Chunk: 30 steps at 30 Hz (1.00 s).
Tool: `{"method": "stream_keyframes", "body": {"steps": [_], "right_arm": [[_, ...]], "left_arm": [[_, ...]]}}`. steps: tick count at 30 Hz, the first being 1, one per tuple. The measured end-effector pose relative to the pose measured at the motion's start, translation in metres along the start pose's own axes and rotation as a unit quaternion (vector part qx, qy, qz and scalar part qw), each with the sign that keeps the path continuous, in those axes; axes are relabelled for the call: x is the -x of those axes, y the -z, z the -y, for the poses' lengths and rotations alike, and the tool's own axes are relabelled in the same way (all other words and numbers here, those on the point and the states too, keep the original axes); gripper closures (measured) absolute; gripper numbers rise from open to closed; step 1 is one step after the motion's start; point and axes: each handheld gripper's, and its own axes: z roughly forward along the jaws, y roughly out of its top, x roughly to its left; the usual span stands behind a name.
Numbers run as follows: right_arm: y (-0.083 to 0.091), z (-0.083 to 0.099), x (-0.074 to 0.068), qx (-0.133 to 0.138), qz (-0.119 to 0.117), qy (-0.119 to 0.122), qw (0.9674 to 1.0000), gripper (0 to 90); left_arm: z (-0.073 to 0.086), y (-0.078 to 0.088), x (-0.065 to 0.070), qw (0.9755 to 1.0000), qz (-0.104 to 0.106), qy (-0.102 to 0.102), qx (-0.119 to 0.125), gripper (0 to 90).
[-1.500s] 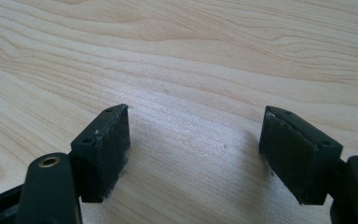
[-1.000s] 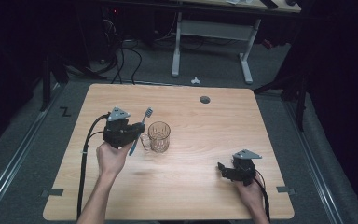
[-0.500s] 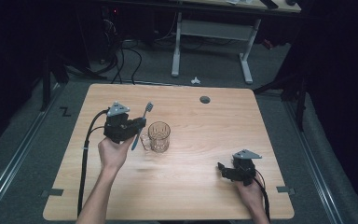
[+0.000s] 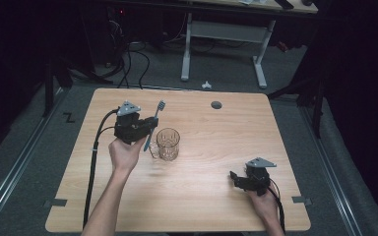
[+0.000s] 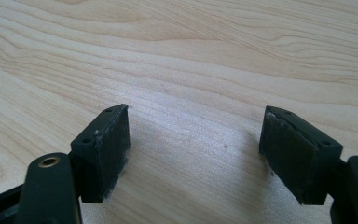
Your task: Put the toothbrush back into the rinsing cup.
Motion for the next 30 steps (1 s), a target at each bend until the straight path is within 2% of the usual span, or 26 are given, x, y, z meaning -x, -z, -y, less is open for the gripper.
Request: {"method": "stream_keyframes", "body": {"steps": [7, 16, 30], "right_arm": [[0.000, 0.000, 0.000, 0.000, 0.000, 0.000, 1.0000, 24.7], [0.000, 0.000, 0.000, 0.000, 0.000, 0.000, 1.0000, 24.6], [0.000, 0.000, 0.000, 0.000, 0.000, 0.000, 1.0000, 24.6]], "left_arm": [[-0.004, -0.005, 0.001, 1.0000, 0.001, -0.008, 0.001, 80.1], [-0.008, -0.015, 0.004, 0.9998, 0.014, -0.005, 0.012, 80.1], [-0.007, -0.021, 0.002, 0.9994, 0.021, -0.005, 0.026, 80.0]]}}
